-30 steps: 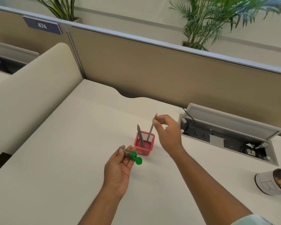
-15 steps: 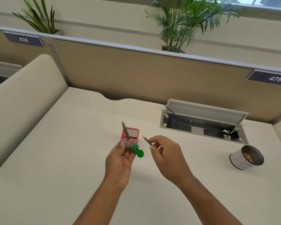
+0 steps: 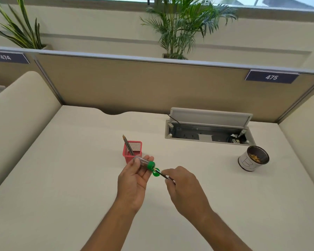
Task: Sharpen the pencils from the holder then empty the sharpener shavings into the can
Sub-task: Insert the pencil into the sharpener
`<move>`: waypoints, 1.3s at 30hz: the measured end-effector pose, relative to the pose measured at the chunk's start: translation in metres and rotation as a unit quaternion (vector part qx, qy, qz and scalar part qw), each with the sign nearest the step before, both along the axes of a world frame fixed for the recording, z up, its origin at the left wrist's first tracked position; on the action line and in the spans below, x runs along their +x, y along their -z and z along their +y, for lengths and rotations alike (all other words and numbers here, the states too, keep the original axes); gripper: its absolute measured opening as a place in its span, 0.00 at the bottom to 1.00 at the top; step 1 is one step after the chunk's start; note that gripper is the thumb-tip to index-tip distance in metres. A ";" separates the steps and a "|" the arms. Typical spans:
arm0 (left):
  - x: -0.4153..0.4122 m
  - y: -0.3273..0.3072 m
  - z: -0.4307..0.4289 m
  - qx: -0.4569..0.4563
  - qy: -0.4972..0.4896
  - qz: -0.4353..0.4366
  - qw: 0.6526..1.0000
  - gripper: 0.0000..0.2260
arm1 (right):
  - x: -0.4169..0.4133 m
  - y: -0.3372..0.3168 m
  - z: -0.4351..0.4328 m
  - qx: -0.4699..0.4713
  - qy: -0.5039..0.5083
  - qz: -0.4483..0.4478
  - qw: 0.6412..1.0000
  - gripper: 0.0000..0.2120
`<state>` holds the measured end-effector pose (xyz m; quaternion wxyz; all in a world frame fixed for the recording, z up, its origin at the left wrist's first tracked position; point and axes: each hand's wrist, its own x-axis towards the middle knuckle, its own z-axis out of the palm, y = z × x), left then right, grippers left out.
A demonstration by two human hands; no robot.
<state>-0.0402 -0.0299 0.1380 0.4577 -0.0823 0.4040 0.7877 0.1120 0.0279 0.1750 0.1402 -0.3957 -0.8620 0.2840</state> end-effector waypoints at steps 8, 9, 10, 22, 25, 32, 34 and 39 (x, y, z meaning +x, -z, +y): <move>0.010 0.000 -0.005 -0.018 0.025 0.014 0.999 0.14 | 0.005 -0.010 -0.004 0.024 0.007 -0.045 0.999 0.08; 0.011 0.001 -0.005 -0.019 0.026 0.014 0.999 0.14 | 0.005 -0.011 -0.004 0.030 0.011 -0.052 0.998 0.04; 0.012 0.001 -0.006 -0.019 0.027 0.013 0.999 0.14 | 0.004 -0.013 -0.005 0.028 0.015 -0.058 0.998 0.03; 0.015 0.005 -0.007 -0.024 0.012 0.013 1.000 0.14 | 0.011 0.003 -0.008 0.204 -0.030 -0.140 0.968 0.13; 0.018 0.006 -0.007 -0.017 0.008 0.006 1.000 0.14 | 0.009 0.010 -0.009 0.164 -0.021 -0.128 0.978 0.10; 0.011 0.010 -0.011 -0.017 0.037 0.019 0.999 0.14 | 0.007 -0.006 0.009 -0.277 0.059 0.015 0.959 0.05; 0.007 0.010 -0.008 -0.013 0.033 0.021 0.999 0.15 | 0.004 -0.006 0.008 -0.229 0.051 -0.010 0.972 0.10; 0.001 0.009 -0.008 -0.008 0.014 0.024 1.000 0.15 | 0.004 -0.010 0.013 -0.116 -0.015 -0.098 0.988 0.29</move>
